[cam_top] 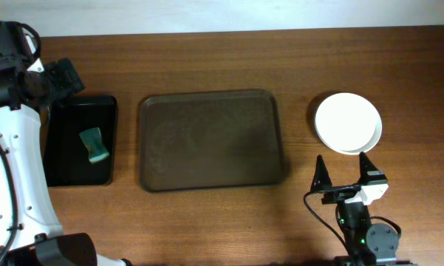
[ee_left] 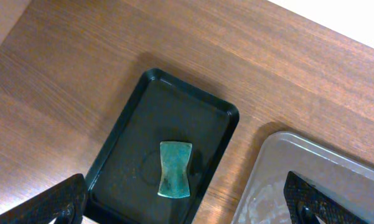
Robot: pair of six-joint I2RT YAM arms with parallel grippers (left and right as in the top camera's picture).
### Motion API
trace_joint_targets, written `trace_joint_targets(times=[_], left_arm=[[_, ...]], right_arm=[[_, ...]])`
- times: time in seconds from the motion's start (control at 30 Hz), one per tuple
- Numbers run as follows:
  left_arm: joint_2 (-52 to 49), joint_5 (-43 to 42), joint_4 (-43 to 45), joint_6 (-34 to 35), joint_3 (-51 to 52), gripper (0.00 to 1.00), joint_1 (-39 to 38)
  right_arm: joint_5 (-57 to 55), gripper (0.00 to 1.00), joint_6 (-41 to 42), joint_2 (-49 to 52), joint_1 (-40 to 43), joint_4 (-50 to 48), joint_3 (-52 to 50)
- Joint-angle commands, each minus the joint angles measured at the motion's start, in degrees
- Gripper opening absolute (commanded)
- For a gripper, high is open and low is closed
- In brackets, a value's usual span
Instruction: Clean dirty plates on tray and stack at the side
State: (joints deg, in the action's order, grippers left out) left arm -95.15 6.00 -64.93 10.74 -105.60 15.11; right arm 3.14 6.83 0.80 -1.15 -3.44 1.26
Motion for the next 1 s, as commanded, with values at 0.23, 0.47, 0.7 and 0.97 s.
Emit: trace_joint_targets(times=[0.23, 0.47, 0.7, 0.97], left_arm=[[-0.1, -0.2, 0.1, 0.2, -0.1, 0.99, -0.1], [-0.1, -0.2, 0.1, 0.2, -0.1, 0.99, -0.1], [11.4, 1.2, -1.3, -0.1, 1.0, 0.99, -3.5], [37.8, -6.4, 28.1, -4.5, 38.1, 0.99, -5.3]], right_arm=[[1.2, 0.98, -0.4, -0.4, -0.1, 7.6, -0.9], [1.2, 0.98, -0.4, -0.4, -0.1, 7.6, -0.9], [1.2, 0.98, -0.4, -0.4, -0.1, 7.6, -0.9], [1.2, 0.98, -0.4, -0.4, -0.1, 7.6, -0.9]])
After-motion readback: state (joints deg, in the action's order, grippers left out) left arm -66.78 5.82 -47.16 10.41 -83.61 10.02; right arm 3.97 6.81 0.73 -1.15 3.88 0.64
